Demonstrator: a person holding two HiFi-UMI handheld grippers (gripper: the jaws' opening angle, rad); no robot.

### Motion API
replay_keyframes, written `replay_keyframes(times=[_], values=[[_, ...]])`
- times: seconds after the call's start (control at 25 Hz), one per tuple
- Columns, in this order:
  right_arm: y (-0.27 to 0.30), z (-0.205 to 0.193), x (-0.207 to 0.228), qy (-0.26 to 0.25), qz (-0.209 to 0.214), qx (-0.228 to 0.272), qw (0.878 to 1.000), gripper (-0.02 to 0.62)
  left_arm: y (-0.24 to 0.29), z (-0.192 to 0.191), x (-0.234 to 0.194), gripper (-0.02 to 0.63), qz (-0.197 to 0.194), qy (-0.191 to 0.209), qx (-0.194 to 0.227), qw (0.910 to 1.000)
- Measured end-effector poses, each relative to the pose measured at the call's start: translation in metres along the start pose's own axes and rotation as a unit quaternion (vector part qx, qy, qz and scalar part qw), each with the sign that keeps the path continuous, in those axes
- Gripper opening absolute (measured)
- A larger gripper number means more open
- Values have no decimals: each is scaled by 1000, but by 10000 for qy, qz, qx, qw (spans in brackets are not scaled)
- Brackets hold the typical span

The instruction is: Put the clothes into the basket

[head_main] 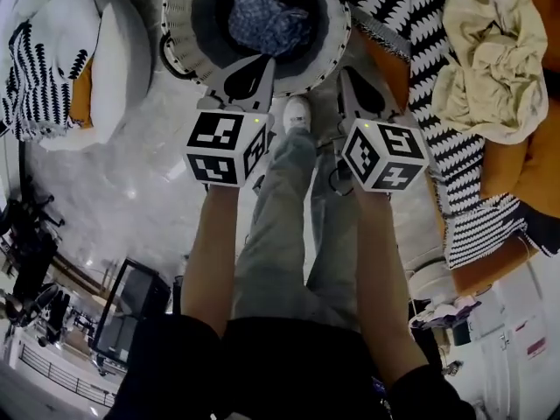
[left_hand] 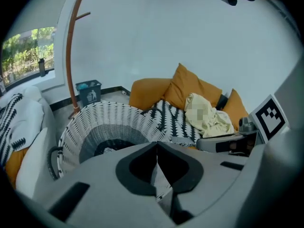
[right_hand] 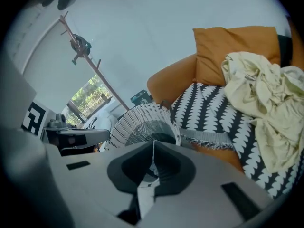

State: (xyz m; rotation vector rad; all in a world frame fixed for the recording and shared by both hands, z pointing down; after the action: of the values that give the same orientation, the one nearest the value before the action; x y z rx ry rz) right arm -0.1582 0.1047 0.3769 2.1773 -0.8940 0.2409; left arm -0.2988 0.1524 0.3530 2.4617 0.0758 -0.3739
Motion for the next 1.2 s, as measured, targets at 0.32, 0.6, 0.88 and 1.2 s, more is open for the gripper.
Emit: replay_keyframes(times=[0.32,0.6,0.88,1.2], values=[[-10,-3,32,532,-769,419,9947,14,39,12,20,9,-935,418,-156,9946],[-77,-18,109,1131,-1404,823,9802,14,72,1,111,9,-1484,858,-372,9845],[-131,-32,170,1606,-1973,1173,9599,15,99,-4,184,9,-1865,1105,-453,9752],[-163,-16,226,1635,-2138,1530,9509,17,132,11,235,9,-1819,1265,-344,9745]])
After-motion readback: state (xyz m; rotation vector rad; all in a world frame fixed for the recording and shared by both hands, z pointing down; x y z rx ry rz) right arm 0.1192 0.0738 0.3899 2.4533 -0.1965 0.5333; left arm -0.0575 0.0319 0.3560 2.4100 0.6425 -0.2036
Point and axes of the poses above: the fingertips, and each gripper's own axes: y forward along the fingers, x to its right, z out of its top, the point moved 3 cm from there along -y, backward along the fingers, and after that the axes turned 9 degrees about x, right-handed, at the moved point
